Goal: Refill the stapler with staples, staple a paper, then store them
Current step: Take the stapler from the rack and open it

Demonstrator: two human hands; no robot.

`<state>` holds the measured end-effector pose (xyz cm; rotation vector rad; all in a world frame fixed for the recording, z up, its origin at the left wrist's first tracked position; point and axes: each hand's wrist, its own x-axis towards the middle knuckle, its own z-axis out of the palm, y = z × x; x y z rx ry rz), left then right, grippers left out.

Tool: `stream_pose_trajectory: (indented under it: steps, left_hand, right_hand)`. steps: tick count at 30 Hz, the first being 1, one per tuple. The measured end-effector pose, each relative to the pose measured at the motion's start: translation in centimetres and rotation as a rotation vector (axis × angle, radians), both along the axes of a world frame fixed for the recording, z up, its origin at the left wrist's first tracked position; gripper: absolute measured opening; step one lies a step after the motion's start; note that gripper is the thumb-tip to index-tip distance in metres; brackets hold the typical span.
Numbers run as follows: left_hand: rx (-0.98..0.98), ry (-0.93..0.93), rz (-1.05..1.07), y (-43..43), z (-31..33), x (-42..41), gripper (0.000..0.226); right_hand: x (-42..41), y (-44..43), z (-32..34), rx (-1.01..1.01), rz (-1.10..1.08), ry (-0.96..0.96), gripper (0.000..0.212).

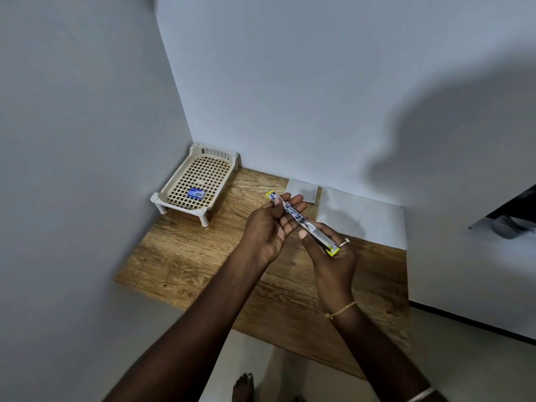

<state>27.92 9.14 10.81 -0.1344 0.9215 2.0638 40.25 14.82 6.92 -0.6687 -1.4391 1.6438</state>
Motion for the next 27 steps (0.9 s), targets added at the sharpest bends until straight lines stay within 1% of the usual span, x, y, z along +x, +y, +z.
stream_pose_trajectory:
  steps: [4, 7, 11, 13, 15, 17, 19, 22, 24, 27]
  left_hand:
    - [-0.003, 0.009, -0.009, -0.1, 0.3, -0.5, 0.018]
    - [-0.004, 0.023, -0.015, -0.2, 0.4, -0.9, 0.018]
    - [-0.005, 0.035, -0.025, -0.4, 0.6, -1.0, 0.017]
    - [-0.003, 0.041, -0.027, -0.5, 0.6, -1.1, 0.017]
    - [-0.003, 0.047, -0.033, -0.5, 0.7, -1.1, 0.018]
    - [-0.003, 0.053, -0.039, -0.4, 0.7, -1.0, 0.018]
    - [-0.010, 0.058, -0.042, -0.2, 0.8, -1.0, 0.018]
    - [-0.045, 0.065, -0.039, 0.0, 1.0, -1.0, 0.019]
    - [-0.058, 0.069, -0.036, 0.1, 1.1, -1.0, 0.019]
    - [-0.063, 0.070, -0.039, -0.1, 1.3, -1.1, 0.018]
  right_hand:
    - [-0.1, -0.1, 0.3, 0.009, 0.010, -0.044, 0.027]
    - [0.6, 0.2, 1.0, 0.032, 0.106, -0.077, 0.029]
    - [0.5, 3.0, 3.7, 0.065, 0.097, -0.111, 0.022]
    - [-0.7, 5.0, 5.5, 0.175, 0.132, -0.201, 0.022]
    - [-2.2, 6.4, 7.0, 0.386, 0.216, -0.327, 0.023]
    - [-3.7, 7.1, 7.9, 0.597, 0.304, -0.443, 0.034]
    - [-5.2, 7.2, 8.4, 0.734, 0.371, -0.511, 0.042]
    - [-6.8, 6.9, 8.4, 0.826, 0.442, -0.593, 0.051]
    - [-7.2, 6.7, 8.1, 0.907, 0.458, -0.636, 0.051]
    - [-7.3, 6.5, 7.5, 0.935, 0.450, -0.637, 0.053]
